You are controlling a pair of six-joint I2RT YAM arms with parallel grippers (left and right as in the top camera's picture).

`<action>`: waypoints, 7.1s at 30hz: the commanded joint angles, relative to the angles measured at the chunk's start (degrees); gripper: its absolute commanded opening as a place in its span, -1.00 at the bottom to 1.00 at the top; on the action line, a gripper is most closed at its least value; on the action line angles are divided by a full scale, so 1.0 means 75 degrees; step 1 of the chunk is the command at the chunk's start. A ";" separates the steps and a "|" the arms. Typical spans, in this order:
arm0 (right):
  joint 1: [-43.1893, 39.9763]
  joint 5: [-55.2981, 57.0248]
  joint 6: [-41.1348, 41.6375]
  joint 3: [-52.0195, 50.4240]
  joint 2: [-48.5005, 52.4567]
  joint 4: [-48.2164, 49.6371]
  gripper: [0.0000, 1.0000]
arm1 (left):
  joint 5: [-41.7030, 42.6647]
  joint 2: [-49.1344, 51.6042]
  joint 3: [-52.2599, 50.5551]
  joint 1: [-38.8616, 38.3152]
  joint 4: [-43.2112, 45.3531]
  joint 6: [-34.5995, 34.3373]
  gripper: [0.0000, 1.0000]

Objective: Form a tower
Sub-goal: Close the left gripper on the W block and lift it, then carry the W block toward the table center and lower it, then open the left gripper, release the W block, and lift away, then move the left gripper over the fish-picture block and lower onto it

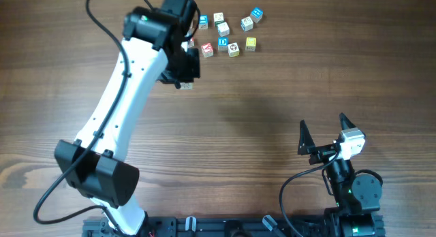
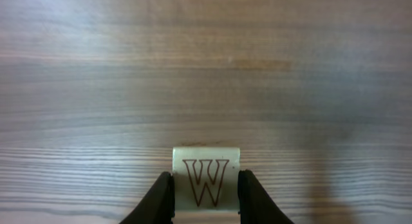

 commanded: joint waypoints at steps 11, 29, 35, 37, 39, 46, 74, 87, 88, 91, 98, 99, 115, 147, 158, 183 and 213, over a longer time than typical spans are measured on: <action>-0.0044 0.0134 0.0099 -0.0006 -0.0029 0.0041 0.99 | 0.0137 -0.0070 -0.3080 -0.0641 0.2984 -0.0740 -0.76; -0.0044 0.0134 0.0099 -0.0009 -0.0029 0.0041 1.00 | -0.0096 -0.0006 -0.4284 -0.0641 0.4940 -0.1227 -0.70; -0.0044 0.0134 0.0099 -0.0006 -0.0029 0.0041 0.99 | -0.0128 0.0044 -0.4590 -0.0644 0.5523 -0.1539 -0.70; -0.0044 0.0134 0.0099 -0.0006 -0.0029 0.0041 0.99 | -0.0154 0.0047 -0.4765 -0.0644 0.5770 -0.1536 -0.70; -0.0044 0.0134 0.0099 -0.0006 -0.0029 0.0041 1.00 | -0.0414 0.0058 -0.4916 -0.0644 0.6184 -0.1527 -0.67; -0.0044 0.0134 0.0099 -0.0009 -0.0029 0.0041 1.00 | -0.0673 0.0213 -0.4963 -0.0644 0.6776 -0.1099 -0.56; -0.0044 0.0134 0.0099 -0.0006 -0.0029 0.0041 0.99 | -0.0673 0.0801 -0.4963 -0.1142 0.7160 -0.0699 -0.05; -0.0044 0.0134 0.0099 -0.0009 -0.0029 0.0041 0.99 | -0.0600 0.0804 -0.4963 -0.1142 0.7140 -0.0734 -0.35; -0.0044 0.0134 0.0099 -0.0006 -0.0029 0.0041 0.99 | -0.0554 0.0804 -0.4963 -0.1142 0.7128 -0.0734 -0.35; -0.0044 0.0134 0.0096 -0.0009 -0.0029 0.0041 0.99 | -0.0437 0.0801 -0.4963 -0.1142 0.6962 -0.0737 -0.40; -0.0044 0.0134 0.0099 -0.0009 -0.0029 0.0041 0.99 | -0.0388 0.0801 -0.4963 -0.1142 0.6645 -0.0819 -0.37; -0.0044 0.0134 0.0099 -0.0009 -0.0029 0.0041 1.00 | -0.0294 0.0801 -0.4963 -0.1142 0.6642 -0.0819 -0.34; -0.0044 0.0134 0.0102 -0.0006 -0.0029 0.0041 1.00 | -0.0268 0.0804 -0.4963 -0.1142 0.6942 -0.0816 -0.15; -0.0044 0.0134 0.0099 -0.0006 -0.0029 0.0041 1.00 | -0.0443 0.0804 -0.4963 -0.1142 0.6857 -0.0930 0.26; -0.0044 0.0134 0.0099 -0.0009 -0.0029 0.0041 1.00 | -0.2521 0.0618 -0.2943 -0.0898 0.6312 -0.0058 0.76; -0.0044 0.0134 0.0099 -0.0006 -0.0029 0.0041 1.00 | 0.0618 0.2672 0.3418 0.1661 0.4634 0.0656 0.08; -0.0044 0.0134 0.0096 -0.0006 -0.0029 0.0041 0.99 | -0.0935 0.5546 0.3296 0.1670 0.4264 -0.0731 0.13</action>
